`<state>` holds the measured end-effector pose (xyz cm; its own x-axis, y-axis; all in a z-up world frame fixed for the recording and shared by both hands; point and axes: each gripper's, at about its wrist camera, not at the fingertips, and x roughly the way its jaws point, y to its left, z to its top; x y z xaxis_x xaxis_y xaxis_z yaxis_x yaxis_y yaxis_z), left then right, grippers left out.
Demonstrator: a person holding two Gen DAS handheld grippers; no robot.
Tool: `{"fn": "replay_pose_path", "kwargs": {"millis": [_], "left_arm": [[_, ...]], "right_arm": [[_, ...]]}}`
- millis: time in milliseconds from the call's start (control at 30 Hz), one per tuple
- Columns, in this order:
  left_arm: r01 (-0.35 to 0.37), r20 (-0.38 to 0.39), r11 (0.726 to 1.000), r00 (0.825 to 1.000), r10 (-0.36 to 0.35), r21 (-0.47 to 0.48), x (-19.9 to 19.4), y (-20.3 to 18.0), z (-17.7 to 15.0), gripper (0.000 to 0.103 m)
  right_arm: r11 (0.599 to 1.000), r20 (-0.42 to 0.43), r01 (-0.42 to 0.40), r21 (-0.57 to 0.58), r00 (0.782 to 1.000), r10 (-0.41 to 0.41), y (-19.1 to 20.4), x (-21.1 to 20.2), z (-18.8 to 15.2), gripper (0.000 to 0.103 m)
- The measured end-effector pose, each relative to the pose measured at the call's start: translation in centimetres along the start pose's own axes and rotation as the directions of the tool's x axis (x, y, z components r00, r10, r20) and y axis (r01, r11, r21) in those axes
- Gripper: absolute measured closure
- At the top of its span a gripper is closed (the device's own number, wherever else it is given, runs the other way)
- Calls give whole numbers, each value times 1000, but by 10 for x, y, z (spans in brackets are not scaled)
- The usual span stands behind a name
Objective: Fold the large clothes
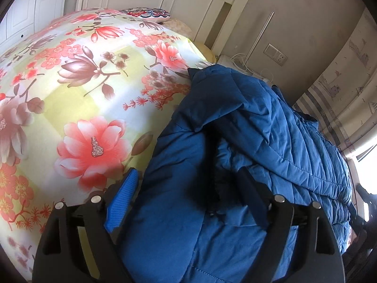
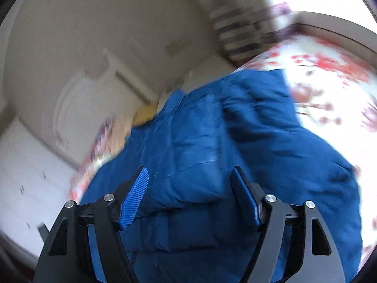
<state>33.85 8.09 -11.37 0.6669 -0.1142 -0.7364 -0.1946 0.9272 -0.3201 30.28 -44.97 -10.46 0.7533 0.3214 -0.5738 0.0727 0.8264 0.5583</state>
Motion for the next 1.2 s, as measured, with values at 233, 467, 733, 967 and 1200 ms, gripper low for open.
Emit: {"fn": "replay_pose_path", "kwargs": {"millis": [233,467,733,967,1200], "left_arm": [[14,1,1000,1000,-14,-6,0,1,0,16],[13,-1,1000,1000,-13,-2,0,1,0,15],[11,4,1000,1000,-11,-9,-1,3,-1,15],[26,149,1000,988,-28,13,-53,-14,14,16],[72,142,962,983,-113,262,-49,-109,50,7]], "right_arm": [[994,124,37,-102,992,-24,25,-18,-8,78],[979,62,164,-119,986,-158,9,-25,-8,66],[864,288,312,-395,935,-206,83,-39,-25,53],[834,92,319,-450,946,-311,62,25,-42,52],[864,78,274,-422,961,-267,54,22,-42,51]]}}
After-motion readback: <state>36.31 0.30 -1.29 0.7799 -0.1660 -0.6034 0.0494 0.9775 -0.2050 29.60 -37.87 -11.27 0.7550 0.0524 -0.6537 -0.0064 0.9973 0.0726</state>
